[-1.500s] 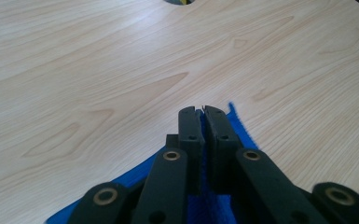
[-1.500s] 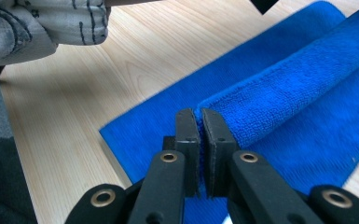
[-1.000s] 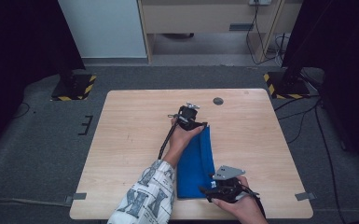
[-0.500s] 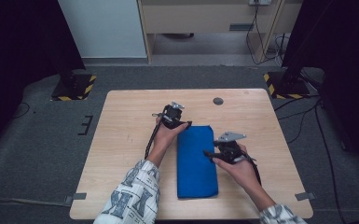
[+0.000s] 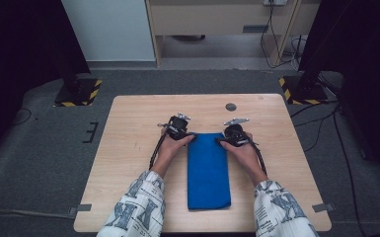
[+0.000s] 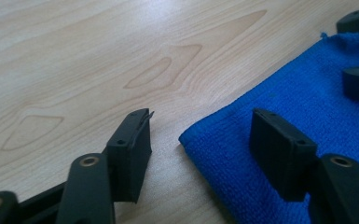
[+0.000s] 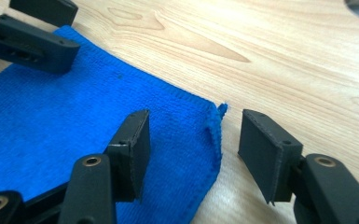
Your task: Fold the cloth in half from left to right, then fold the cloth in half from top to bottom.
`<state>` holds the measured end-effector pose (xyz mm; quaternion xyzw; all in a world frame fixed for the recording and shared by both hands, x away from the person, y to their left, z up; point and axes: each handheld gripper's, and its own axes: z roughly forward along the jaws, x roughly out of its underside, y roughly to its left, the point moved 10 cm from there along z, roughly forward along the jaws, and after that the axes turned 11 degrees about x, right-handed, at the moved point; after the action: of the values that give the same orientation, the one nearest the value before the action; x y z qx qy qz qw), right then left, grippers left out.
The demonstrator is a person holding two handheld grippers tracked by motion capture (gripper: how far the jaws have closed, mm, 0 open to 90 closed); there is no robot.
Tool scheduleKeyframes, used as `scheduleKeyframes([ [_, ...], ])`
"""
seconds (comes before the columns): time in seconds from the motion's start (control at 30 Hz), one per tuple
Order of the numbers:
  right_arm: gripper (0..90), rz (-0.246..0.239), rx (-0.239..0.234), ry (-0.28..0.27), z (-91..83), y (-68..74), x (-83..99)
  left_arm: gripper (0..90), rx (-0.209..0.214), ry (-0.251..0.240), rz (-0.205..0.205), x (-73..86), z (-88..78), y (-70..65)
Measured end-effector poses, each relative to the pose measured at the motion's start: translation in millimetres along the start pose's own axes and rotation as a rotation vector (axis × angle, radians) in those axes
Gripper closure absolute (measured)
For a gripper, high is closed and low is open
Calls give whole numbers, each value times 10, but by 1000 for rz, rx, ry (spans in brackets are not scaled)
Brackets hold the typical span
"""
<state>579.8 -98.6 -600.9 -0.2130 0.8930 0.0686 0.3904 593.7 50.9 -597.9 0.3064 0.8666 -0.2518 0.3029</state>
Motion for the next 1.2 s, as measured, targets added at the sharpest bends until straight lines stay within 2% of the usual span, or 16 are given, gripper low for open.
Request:
scheduleKeyframes([
  [0.1,467,-9,-12,-10,23,1,-22,446,3,-12,-2,-6,2,3],
  [0.2,570,-38,-24,-1,4,24,-12,556,29,-12,-6,-1,4,-35],
  [0.27,674,-55,-43,14,-17,52,-2,642,38,-17,-2,11,7,-72],
  [0.37,816,-53,-68,19,-23,89,-1,781,68,-7,-11,29,16,-127],
  [0.43,851,-43,-88,22,-28,114,-3,836,70,-7,-15,26,17,-135],
  [0.67,863,0,-119,7,-75,75,-50,858,79,-33,-20,-7,-7,-128],
  [0.9,864,-5,-118,-9,-100,88,-102,860,88,-55,-33,-39,-57,-120],
  [1.07,862,8,-121,-39,-173,79,-170,861,81,-100,-16,-126,-147,-148],
  [1.2,860,11,-126,-88,-294,78,-267,860,79,-130,6,-195,-255,-195],
])
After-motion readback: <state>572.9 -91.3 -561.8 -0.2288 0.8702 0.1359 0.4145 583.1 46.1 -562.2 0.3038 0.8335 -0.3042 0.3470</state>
